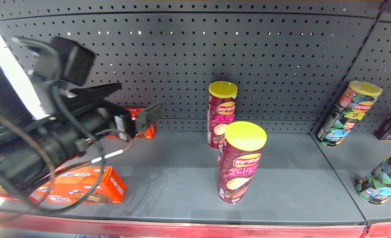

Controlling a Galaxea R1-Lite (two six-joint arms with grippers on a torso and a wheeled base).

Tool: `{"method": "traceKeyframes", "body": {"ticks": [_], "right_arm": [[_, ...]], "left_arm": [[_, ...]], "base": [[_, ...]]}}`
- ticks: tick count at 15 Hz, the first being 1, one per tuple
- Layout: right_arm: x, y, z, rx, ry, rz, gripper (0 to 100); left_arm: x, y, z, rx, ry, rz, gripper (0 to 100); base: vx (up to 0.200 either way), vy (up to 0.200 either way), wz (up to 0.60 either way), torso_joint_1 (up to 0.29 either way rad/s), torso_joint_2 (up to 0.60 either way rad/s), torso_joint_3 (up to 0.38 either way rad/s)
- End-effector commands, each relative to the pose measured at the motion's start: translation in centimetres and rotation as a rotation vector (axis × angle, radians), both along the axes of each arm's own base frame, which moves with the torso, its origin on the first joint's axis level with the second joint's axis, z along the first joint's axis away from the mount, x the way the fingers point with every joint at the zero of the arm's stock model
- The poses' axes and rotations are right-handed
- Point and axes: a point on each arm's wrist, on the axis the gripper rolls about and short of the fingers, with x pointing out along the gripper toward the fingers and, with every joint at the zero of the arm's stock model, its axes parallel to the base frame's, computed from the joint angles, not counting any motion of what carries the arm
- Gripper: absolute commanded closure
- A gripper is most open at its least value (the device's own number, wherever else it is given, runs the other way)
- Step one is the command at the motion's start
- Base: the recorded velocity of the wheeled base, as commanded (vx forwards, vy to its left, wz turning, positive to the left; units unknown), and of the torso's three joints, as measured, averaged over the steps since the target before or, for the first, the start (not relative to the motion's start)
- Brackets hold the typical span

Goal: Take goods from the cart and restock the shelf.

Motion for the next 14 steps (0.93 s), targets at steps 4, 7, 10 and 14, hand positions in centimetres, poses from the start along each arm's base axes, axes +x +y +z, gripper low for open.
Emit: {"method": "traceKeyframes", "body": {"ticks": [4, 7, 10, 14], "right_arm": [[0.0, 0.0, 0.0, -0.002, 0.001, 0.001, 0], [0.0, 0.0, 0.0, -0.001, 0.001, 0.001, 0], [0.0, 0.0, 0.0, -0.001, 0.001, 0.001, 0], [0.0, 0.0, 0.0, -0.001, 0.001, 0.001, 0]], "left_arm": [[-15.4, 10.1, -3.5, -0.105, -0.161, 0.183, 0], [-18.5, 11.3, -8.1, -0.106, -0.187, 0.347, 0], [-21.1, 10.9, -13.7, -0.114, -0.136, 0.416, 0], [-21.4, 10.9, -16.3, -0.093, 0.04, 0.415, 0]], "base": [[0.0, 0.0, 0.0, 0.0, 0.0, 0.0], [0.0, 0.0, 0.0, 0.0, 0.0, 0.0], [0.0, 0.0, 0.0, 0.0, 0.0, 0.0], [0.0, 0.0, 0.0, 0.0, 0.0, 0.0]]}}
